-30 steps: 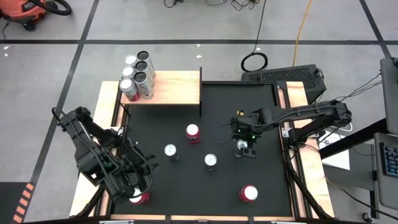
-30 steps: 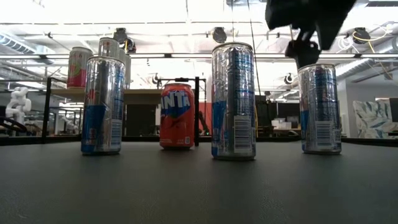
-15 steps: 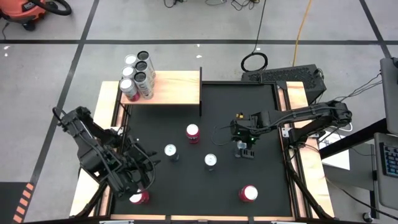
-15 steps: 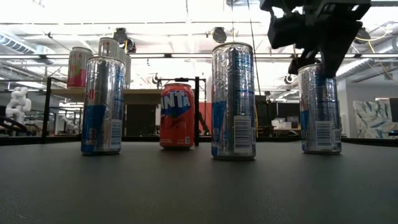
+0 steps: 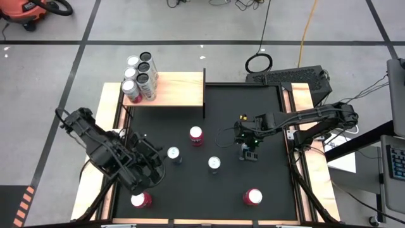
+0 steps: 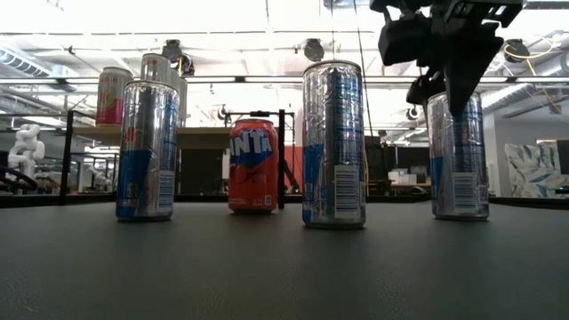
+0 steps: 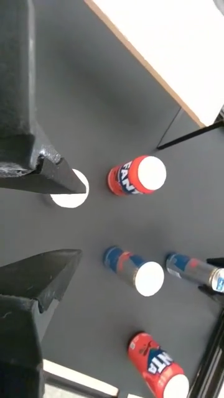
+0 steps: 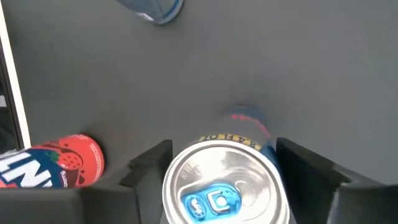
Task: Place canned beverage on shelf
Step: Put the top right blue soda can on the shelf
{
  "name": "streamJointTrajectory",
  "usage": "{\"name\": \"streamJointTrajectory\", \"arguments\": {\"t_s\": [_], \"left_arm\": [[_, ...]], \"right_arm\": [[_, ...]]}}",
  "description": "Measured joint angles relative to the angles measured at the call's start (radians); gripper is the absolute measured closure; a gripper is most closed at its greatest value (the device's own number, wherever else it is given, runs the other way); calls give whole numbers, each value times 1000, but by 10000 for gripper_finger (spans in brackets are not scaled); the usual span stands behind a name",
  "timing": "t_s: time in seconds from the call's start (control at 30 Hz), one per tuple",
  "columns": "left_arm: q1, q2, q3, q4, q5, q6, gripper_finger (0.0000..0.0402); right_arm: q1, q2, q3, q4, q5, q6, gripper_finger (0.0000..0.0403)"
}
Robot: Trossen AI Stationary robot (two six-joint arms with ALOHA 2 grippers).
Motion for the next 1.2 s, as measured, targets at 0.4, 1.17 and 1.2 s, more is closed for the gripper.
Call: {"name": "streamJointTrajectory", "arguments": {"t_s": [0.4, 1.17, 1.2], "left_arm": [[89, -52, 0, 132, 10, 83, 252], [316, -117, 0, 428, 74, 579, 165], [327, -122, 1, 469, 99, 588, 148]], "right_arm": [[0, 3, 134, -69, 6, -1, 182], [1, 1, 628, -38, 36, -78, 183], [0, 1, 629, -20, 37, -98, 183]]}}
